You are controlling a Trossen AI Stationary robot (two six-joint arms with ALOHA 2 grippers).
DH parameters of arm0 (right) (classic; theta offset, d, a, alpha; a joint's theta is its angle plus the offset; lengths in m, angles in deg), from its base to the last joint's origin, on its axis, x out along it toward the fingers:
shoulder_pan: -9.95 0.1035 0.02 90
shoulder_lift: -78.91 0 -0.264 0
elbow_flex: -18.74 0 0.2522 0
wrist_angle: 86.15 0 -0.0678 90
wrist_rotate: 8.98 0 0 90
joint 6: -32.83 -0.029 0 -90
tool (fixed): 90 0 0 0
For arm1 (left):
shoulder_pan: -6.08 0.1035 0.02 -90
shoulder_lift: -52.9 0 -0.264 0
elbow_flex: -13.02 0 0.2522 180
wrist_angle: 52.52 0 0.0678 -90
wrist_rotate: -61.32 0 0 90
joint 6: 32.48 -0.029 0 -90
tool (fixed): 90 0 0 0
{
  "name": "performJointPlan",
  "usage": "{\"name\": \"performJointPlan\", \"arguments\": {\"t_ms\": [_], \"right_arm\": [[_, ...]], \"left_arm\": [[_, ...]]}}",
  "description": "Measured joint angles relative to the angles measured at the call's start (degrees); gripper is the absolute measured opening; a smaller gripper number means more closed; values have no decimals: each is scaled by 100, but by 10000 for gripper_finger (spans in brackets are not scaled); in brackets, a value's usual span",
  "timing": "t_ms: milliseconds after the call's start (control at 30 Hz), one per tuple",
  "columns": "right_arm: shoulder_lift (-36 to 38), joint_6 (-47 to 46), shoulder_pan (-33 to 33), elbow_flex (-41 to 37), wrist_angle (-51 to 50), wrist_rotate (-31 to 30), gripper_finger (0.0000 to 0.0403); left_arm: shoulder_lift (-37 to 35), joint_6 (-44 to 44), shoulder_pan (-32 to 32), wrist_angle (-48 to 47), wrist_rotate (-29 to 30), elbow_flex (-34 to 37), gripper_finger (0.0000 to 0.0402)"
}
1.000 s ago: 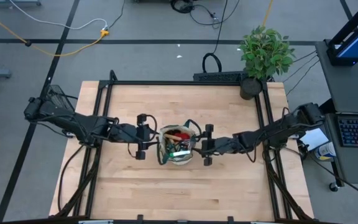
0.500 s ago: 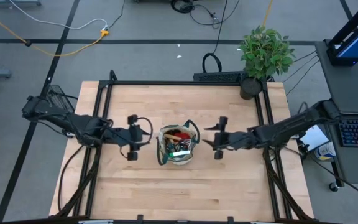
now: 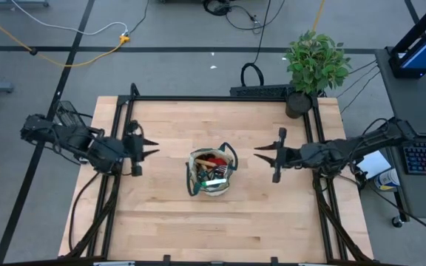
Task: Pick & Place Garden tools in Gardening bag
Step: Return to Home Position
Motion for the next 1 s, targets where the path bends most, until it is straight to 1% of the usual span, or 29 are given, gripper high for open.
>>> {"name": "performJointPlan", "arguments": {"t_ms": [100,133,167,233,300,467,633,733,833,933,1000], "right_arm": [[164,36,-2,0,-117,-13,19],[229,63,-7,0,-140,-13,10],[288,89,-9,0,-137,-15,6],[415,55,-9,0,-127,-11,10],[571,-21,-11,0,-170,-10,10],[990,-312,-11,0,-583,3,2],[1234,-574,-11,4,-874,5,1],[1345,-638,-11,4,-1043,4,1],[1426,-638,-11,-3,-1149,5,1],[1518,-657,-11,-156,-1042,11,1],[1626,-711,-12,-337,-1047,113,1]], "left_arm": [[-217,-250,0,-20,210,0,28],[-288,-278,0,-27,352,0,14],[-358,-263,0,-27,515,0,9],[-506,-146,7,-31,774,0,14],[-679,1,7,-35,858,0,17],[-1082,77,4,-172,776,0,4],[-1414,77,4,-205,724,120,14],[-1624,84,4,-118,745,356,5],[-1865,127,4,158,745,723,7],[-2080,142,2,381,746,1084,13],[-2204,141,1,543,747,1289,7]]}}
